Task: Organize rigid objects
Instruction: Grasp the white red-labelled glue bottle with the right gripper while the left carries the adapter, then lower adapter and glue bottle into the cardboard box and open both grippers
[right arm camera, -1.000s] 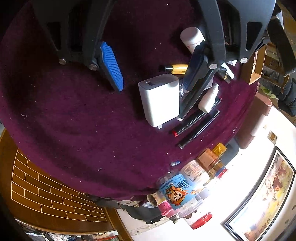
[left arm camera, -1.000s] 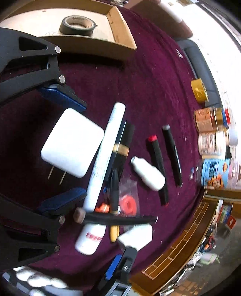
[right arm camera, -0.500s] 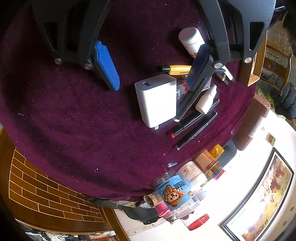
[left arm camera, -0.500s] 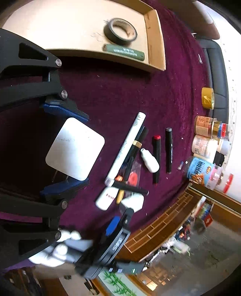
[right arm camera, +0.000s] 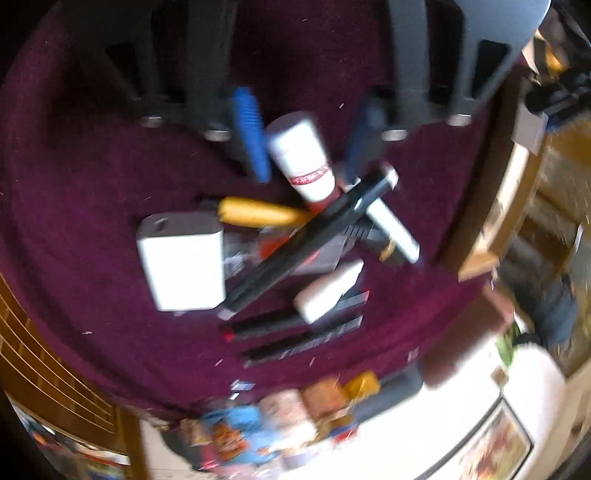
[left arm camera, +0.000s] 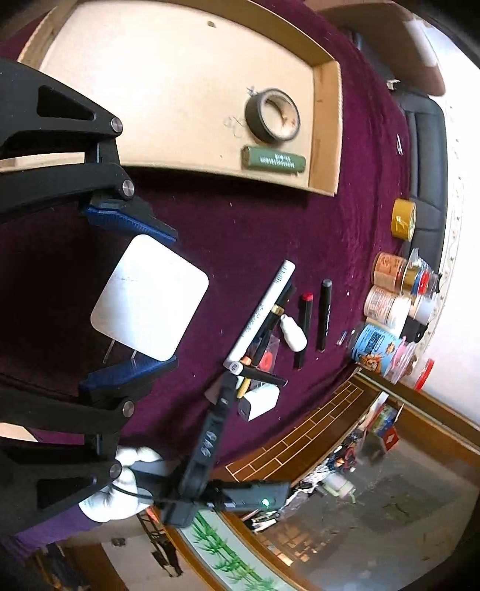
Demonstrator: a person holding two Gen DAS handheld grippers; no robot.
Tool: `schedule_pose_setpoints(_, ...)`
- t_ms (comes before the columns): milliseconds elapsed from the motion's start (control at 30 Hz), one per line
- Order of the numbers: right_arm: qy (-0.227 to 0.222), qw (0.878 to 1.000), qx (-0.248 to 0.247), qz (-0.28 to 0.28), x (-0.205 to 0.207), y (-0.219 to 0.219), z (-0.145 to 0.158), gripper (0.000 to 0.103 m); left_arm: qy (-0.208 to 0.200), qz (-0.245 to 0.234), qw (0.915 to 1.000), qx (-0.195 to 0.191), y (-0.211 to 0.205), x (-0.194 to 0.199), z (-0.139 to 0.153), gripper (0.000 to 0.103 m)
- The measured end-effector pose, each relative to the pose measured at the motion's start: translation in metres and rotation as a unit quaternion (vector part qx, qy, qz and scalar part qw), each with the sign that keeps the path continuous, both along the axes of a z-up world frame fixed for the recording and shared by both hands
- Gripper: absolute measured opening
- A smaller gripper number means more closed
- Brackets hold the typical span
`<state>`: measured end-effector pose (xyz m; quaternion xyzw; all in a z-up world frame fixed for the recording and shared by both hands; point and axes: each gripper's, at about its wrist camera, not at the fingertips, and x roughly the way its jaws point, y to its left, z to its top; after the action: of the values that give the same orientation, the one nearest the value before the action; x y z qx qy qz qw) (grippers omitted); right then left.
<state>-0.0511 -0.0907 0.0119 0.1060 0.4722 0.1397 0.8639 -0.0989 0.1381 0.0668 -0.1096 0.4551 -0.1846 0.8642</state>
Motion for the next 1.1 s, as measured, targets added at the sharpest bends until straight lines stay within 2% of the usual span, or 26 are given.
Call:
schedule_pose_setpoints(67, 0.002, 1.000, -0.023, 0.014, -0.007, 0.010, 0.002, 0.025, -0.002, 0.006, 1.0000, -0.004, 0.007, -0.003, 0.001, 0.055)
schedule_pose_setpoints(200, 0.018, 0.999, -0.030, 0.034, -0.025, 0.017, 0.003, 0.025, -0.003, 0.015, 0.9998, -0.010, 0.021, -0.007, 0.002, 0.055)
schedule_pose_setpoints(367, 0.014, 0.996, -0.090, 0.012, -0.019, 0.028, 0.003, 0.025, -0.004, 0.021, 0.9996, -0.021, 0.028, -0.011, 0.001, 0.055)
schedule_pose_setpoints(500, 0.004, 0.994, -0.108, 0.007, -0.020, 0.034, 0.003, 0.024, -0.007, 0.023, 0.9993, -0.030, 0.034, -0.018, 0.003, 0.055)
schedule_pose_setpoints(633, 0.017, 0.999, -0.046, -0.001, -0.028, 0.019, 0.007, 0.024, -0.018, 0.037, 0.9985, -0.037, 0.052, -0.024, 0.010, 0.055)
schedule_pose_setpoints(733, 0.046, 0.998, 0.045, 0.003, -0.036, 0.006, 0.009, 0.024, -0.023, 0.049, 0.9974, -0.047, 0.070, -0.025, 0.015, 0.055)
schedule_pose_setpoints(833, 0.062, 0.991, 0.117, 0.017, -0.045, 0.004, 0.016, 0.025, -0.025, 0.068, 0.9961, -0.050, 0.094, -0.021, 0.017, 0.055)
schedule_pose_setpoints(1000, 0.060, 0.982, 0.170, 0.057, -0.040, 0.039, 0.040, 0.025, -0.010, 0.107, 0.9936, -0.035, 0.133, -0.002, 0.013, 0.055)
schedule_pose_setpoints(1100, 0.056, 0.980, 0.173, 0.078, -0.030, 0.072, 0.049, 0.025, -0.008, 0.127, 0.9918, -0.019, 0.152, 0.014, 0.011, 0.055)
